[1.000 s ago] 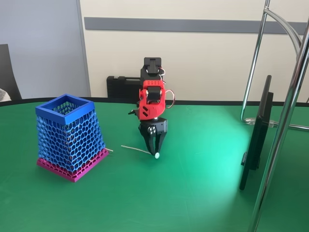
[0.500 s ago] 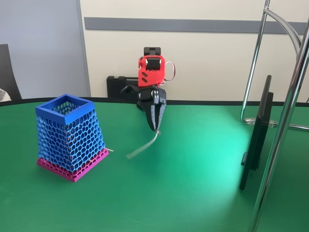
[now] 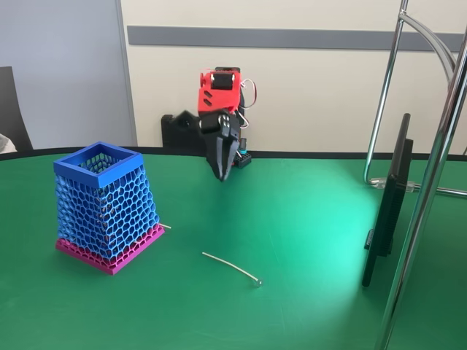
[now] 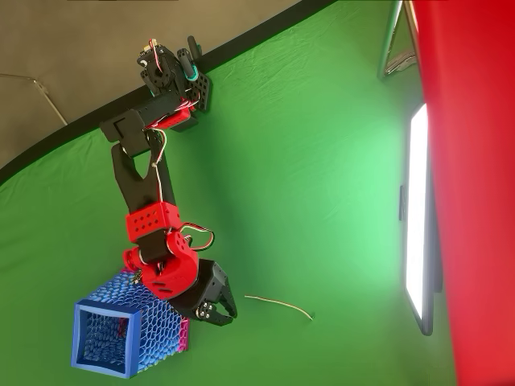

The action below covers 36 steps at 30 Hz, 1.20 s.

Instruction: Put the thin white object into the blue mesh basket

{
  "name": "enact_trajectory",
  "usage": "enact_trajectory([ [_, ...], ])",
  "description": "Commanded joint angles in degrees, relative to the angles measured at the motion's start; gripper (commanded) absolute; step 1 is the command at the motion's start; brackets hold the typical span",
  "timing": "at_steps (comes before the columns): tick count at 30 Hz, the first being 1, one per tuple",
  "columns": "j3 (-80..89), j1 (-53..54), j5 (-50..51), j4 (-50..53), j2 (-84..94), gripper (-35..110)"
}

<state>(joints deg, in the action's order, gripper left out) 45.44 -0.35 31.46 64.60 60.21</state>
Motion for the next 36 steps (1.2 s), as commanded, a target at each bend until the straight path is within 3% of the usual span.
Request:
enact_trajectory([
  [1, -5.3, -1.8, -0.4, 2.6, -3.3, 11],
  [18, -23.9, -2.9, -11.4, 7.4, -20.2, 15],
  [28, -33.8, -1.8, -11.3, 6.9, -29.8, 13],
  [36, -44.6, -1.4, -10.6, 12.0, -37.3, 13],
])
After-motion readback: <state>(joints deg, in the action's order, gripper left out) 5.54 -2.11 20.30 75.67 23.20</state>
